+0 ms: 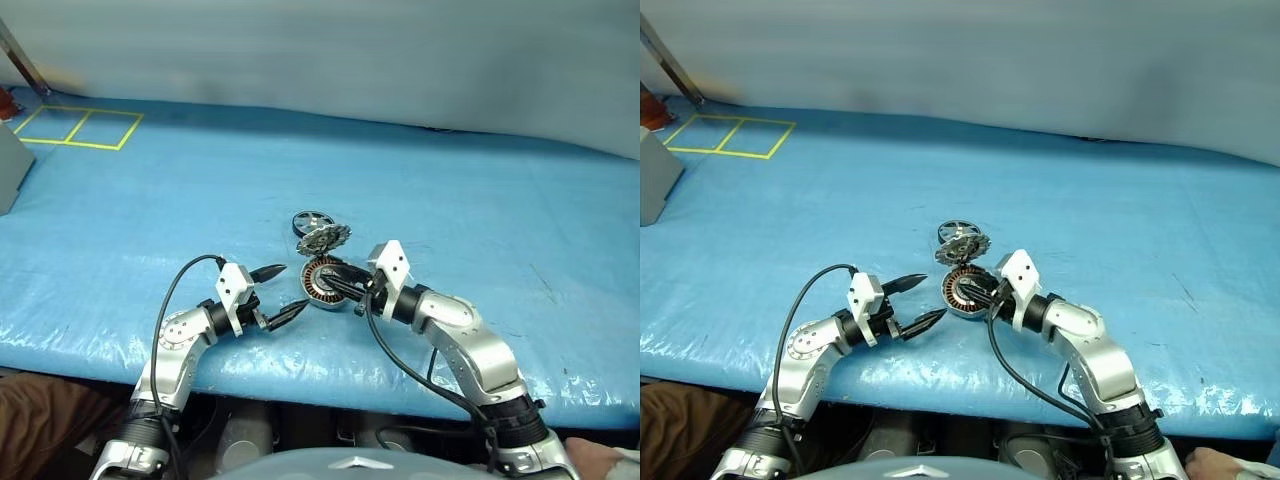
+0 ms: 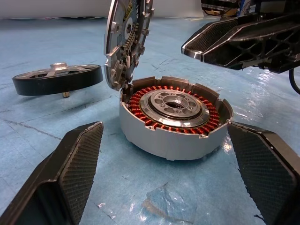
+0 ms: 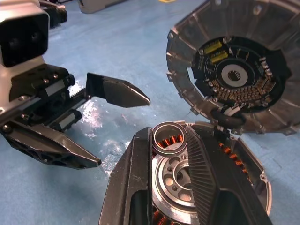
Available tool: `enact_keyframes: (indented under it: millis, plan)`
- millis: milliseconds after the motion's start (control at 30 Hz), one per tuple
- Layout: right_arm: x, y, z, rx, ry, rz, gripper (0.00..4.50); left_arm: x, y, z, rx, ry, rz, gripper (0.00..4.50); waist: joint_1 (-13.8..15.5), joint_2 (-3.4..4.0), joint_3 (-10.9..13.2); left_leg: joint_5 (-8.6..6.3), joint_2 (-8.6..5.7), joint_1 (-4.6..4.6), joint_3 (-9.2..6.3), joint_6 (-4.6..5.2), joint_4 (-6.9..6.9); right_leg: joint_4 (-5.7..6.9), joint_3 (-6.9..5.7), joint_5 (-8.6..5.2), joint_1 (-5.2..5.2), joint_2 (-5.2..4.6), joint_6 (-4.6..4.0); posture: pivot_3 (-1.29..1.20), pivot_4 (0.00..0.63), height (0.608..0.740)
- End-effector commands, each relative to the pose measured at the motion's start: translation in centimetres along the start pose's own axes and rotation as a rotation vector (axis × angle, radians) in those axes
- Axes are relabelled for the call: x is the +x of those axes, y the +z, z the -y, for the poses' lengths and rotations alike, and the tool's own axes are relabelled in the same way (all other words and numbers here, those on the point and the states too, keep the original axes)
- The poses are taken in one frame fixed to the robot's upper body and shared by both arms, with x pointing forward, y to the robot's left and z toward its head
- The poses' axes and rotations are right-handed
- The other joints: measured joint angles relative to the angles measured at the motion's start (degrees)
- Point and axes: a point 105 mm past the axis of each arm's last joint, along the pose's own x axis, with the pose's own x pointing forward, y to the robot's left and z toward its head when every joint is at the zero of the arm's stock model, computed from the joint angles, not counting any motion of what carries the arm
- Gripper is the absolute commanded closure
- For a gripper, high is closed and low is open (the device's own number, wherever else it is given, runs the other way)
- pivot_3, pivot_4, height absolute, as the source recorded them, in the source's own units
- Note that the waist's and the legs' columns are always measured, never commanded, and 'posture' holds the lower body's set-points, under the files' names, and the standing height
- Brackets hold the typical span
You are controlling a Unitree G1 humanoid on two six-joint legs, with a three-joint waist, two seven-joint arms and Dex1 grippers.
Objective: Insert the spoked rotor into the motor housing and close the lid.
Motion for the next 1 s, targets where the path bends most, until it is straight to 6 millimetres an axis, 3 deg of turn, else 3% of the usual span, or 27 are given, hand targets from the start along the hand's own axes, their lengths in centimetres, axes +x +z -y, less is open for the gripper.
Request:
enact_keyframes:
  millis: [33,233,1000]
  plan:
    - [0.7,0.5,-0.3,-0.003,0.03,0.025,3.81,0.2,0.9,0.1,0.017,-0.01,0.028,0.0,-0.02,0.0,0.0,0.0,0.0,0.0,0.0,0.0,0.0,0.0,0.0,0.0,0.0,0.01,0.0,0.0,0.15,0.74]
    - [1.1,-0.6,0.3,-0.004,0.008,-0.014,3.81,0.1,0.9,0.1,0.022,-0.002,0.025,0.0,-0.09,0.0,0.0,0.0,0.01,-0.01,-0.01,0.0,0.01,0.01,-0.01,0.0,0.0,0.01,0.0,0.0,0.15,0.74]
    - [0.6,-0.8,1.5,-0.038,-0.04,-0.034,3.81,0.1,0.4,0.1,0.021,0.008,0.012,0.0,-0.08,0.0,0.0,0.0,0.01,-0.01,-0.01,0.0,0.02,0.02,-0.03,0.01,0.0,0.01,0.02,0.0,0.15,0.74]
